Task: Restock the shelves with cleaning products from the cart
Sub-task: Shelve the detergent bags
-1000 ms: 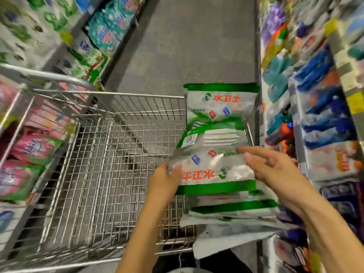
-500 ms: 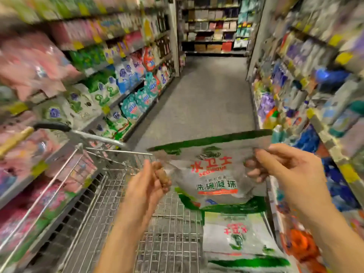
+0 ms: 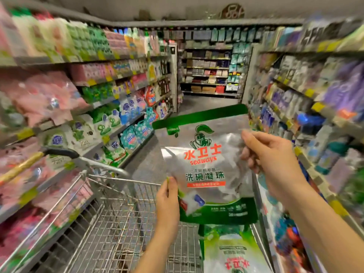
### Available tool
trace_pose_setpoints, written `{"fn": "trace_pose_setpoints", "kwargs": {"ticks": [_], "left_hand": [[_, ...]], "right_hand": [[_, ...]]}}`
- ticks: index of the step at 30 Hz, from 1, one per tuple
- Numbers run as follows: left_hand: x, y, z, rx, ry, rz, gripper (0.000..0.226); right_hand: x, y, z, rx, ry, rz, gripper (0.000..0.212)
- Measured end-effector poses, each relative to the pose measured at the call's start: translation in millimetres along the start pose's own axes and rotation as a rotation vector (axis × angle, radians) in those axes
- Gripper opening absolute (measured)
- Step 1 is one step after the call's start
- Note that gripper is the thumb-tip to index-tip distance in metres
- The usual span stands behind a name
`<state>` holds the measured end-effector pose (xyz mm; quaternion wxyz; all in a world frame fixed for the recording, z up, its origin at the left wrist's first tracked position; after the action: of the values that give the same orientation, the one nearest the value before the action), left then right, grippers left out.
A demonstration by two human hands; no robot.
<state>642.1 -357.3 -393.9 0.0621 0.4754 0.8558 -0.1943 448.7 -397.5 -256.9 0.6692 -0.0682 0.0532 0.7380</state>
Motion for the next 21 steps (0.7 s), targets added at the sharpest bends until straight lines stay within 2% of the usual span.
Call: {"fn": "trace_pose_setpoints", "kwargs": {"ticks": [2,4,5,6,7,10,13,16,18,21], "left_hand": [[0,3,-8,-0.016,-0.029,-0.110,0.033],[1,5,-15,0.054,0.028,-0.140,0.033],[2,5,-19,0.090,0.059,-0.134,0.034],[3,4,-22,0.109,0.078,-0.115,0.034],[5,3,-28,0.102,0.083,-0.084,0.034],[17,-7,-43,0.035,0.061,0.037,0.040],[34,-17,-54,0.013,0.122,0.143,0.039],[45,-27,-54,0.013,0.132,0.233,0.031],[52,-38,-60,-0.012,0.098,0.317,0.026],[72,-63,-70,0.022,0.048,0.484,0.021]], "right_hand": [[3,16,-8,0.120,0.021,-0.055,0.010],[15,28,-30,0.303,-0.043,-0.113,0.031],[25,29,-44,0.363,-0.088,-0.098,0.032],[33,29,-58,0.376,-0.137,-0.075,0.023],[45,26,-71,0.331,-0.204,-0.055,0.017],[63,27,-89,0.050,-0.393,-0.143,0.043],[91,35,-65,0.098,-0.239,-0.393,0.022],[128,43,-57,0.134,-0.186,-0.468,0.020],[156,55,-45,0.130,-0.165,-0.580,0.019],[203,77,-29,0.129,-0.076,-0.796,0.038]]}}
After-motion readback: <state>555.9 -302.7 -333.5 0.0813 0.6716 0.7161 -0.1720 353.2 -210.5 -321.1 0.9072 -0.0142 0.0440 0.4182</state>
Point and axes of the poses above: each hand's wrist, its own x-axis away from the middle knuckle, its own y-axis out of the back of the hand, z = x × y, the point moved 4 cm from there along -x, towards the middle knuckle, and after that the axes turned 13 degrees about -y, right-handed, at the moved point
